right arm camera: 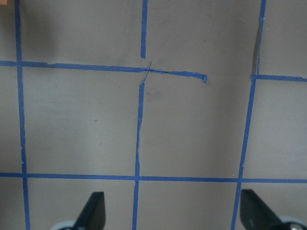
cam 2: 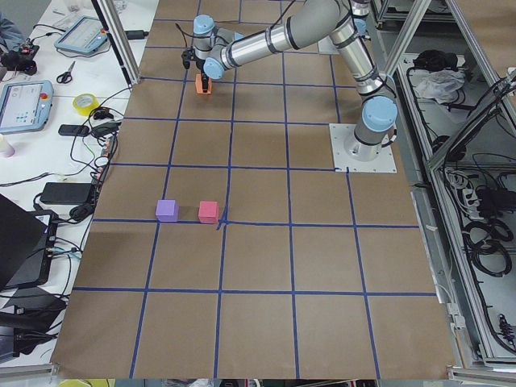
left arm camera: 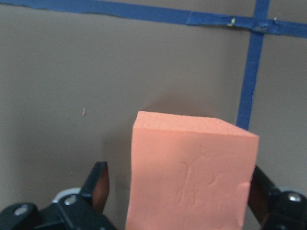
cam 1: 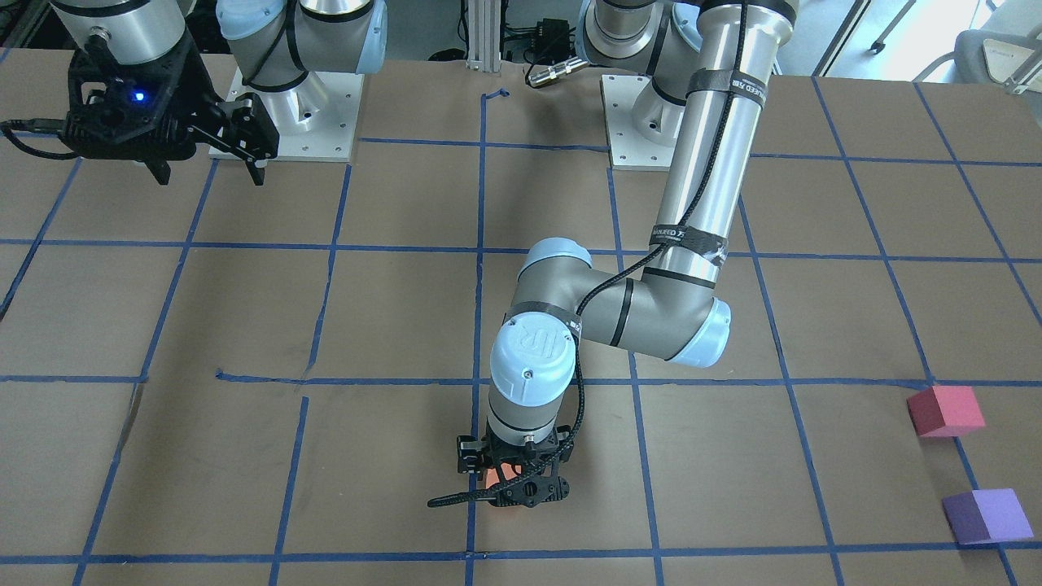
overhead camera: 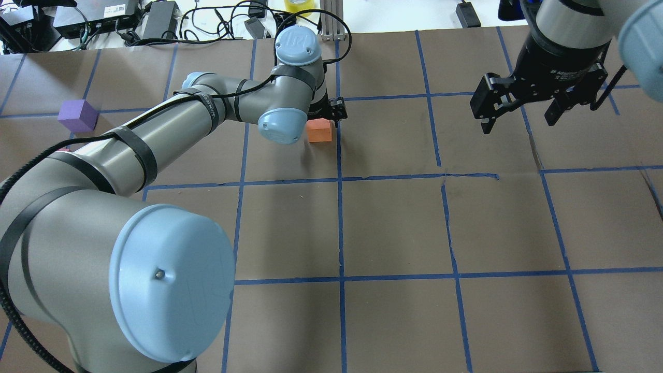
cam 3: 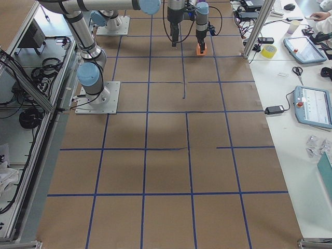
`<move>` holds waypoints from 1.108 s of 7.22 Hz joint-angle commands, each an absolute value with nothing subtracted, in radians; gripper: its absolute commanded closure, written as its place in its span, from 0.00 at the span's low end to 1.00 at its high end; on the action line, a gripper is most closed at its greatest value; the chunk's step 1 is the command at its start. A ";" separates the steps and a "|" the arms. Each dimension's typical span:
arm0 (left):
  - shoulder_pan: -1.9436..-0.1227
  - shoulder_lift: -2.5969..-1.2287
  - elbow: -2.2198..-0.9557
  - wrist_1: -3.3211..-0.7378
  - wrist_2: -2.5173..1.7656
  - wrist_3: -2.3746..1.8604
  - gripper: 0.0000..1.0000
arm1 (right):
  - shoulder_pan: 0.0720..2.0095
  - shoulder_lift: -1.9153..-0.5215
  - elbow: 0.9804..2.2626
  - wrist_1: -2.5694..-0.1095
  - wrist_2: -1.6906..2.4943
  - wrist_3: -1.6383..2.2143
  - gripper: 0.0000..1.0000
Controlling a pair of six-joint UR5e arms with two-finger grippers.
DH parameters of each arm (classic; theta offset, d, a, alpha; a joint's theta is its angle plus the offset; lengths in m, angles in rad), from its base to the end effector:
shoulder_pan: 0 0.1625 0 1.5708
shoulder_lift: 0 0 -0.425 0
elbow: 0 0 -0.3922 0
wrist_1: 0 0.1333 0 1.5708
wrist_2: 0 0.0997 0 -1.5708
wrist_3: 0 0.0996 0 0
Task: Arrange blocks in a line
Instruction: 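Close the left gripper on the orange cube, then carry the orange cube with the left gripper toward the pink and purple cubes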
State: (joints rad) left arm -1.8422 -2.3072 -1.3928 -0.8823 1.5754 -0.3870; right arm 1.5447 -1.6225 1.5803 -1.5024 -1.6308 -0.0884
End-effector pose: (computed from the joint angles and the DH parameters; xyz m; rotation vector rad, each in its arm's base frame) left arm -0.3236 -0.6675 0.1838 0.1794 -3.0927 0.1933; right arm 0.1151 -0.4701 0.5015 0.0972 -3.0813 -0.0456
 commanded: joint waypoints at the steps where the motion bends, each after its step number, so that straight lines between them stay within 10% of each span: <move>1: -1.842 -2.304 -1.391 -0.881 1.575 -0.382 0.61 | 1.545 -1.615 1.585 -1.502 -1.641 -0.089 0.00; 3: -1.842 -2.274 -1.385 -0.873 1.575 -0.390 0.81 | 1.543 -1.615 1.585 -1.502 -1.647 -0.087 0.00; 8: -1.611 -2.157 -1.501 -0.913 1.581 -0.207 0.81 | 1.543 -1.614 1.585 -1.512 -1.644 -0.101 0.00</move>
